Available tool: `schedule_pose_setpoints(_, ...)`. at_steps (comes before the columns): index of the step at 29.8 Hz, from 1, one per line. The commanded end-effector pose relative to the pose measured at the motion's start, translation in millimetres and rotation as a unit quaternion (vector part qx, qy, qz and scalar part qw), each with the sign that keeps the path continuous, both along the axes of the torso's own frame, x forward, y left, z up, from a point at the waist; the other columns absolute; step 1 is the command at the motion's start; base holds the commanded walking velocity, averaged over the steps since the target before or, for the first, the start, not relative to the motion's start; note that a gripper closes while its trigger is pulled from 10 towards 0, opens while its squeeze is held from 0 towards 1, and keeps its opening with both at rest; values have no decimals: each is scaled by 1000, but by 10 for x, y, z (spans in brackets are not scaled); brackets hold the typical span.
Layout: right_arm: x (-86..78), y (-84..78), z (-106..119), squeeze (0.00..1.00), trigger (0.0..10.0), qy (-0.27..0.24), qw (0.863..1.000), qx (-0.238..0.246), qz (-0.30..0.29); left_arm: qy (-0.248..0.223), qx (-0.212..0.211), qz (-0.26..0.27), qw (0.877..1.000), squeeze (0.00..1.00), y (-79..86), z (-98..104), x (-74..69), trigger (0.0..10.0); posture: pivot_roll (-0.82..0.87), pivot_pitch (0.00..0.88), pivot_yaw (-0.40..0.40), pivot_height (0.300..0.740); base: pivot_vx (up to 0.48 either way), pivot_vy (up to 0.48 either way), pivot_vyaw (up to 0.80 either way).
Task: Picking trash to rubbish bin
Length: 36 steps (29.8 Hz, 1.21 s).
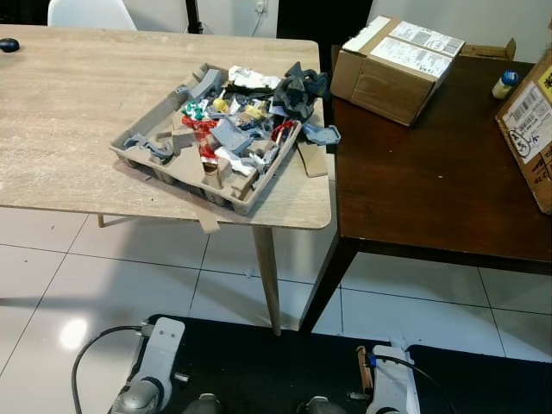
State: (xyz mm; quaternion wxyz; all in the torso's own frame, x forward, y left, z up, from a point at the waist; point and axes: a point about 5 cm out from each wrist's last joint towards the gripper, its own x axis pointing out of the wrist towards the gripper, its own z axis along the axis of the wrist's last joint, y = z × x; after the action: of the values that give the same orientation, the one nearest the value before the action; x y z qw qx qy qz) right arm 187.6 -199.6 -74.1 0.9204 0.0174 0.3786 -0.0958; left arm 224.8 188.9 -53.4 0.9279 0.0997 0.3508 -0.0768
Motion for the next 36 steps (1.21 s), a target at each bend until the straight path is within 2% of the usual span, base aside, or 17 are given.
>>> schedule_pose_setpoints(1, -62, -27, -27, 0, 10000, 8, 1000, -3, -8, 28, 2, 2, 1000, 0, -14, -78, -96, 10000, 75, 210, 28, 740, 0, 0, 0)
schedule_pose_setpoints(6, -40, -40, -17, 0, 10000, 10, 1000, -14, -2, 29, 3, 3, 1000, 0, -40, -55, -34, 10000, 70, 192, 28, 740, 0, 0, 0)
schedule_pose_setpoints(12, -50, -39, -22, 0, 10000, 14, 1000, -25, 2, 50, -12, 18, 999, 0, -57, -92, -72, 10000, 54, 164, 33, 740, 0, 0, 0)
schedule_pose_setpoints(20, -93, -14, -54, 0, 10000, 27, 999, -19, 21, 56, 17, -17, 998, 0, -119, -139, -139, 10000, 56, 148, 17, 740, 0, 0, 0)
schedule_pose_setpoints(29, -116, 51, -75, 0, 10000, 33, 999, -15, 37, 40, 12, -9, 999, 0, -97, -131, -152, 10000, 62, 140, 18, 740, 0, 0, 0)
schedule_pose_setpoints(36, -144, 42, -94, 0, 10000, 46, 998, -15, 40, 32, 19, -33, 999, 0, -127, -120, -141, 10000, 58, 139, 18, 740, 0, 0, 0)
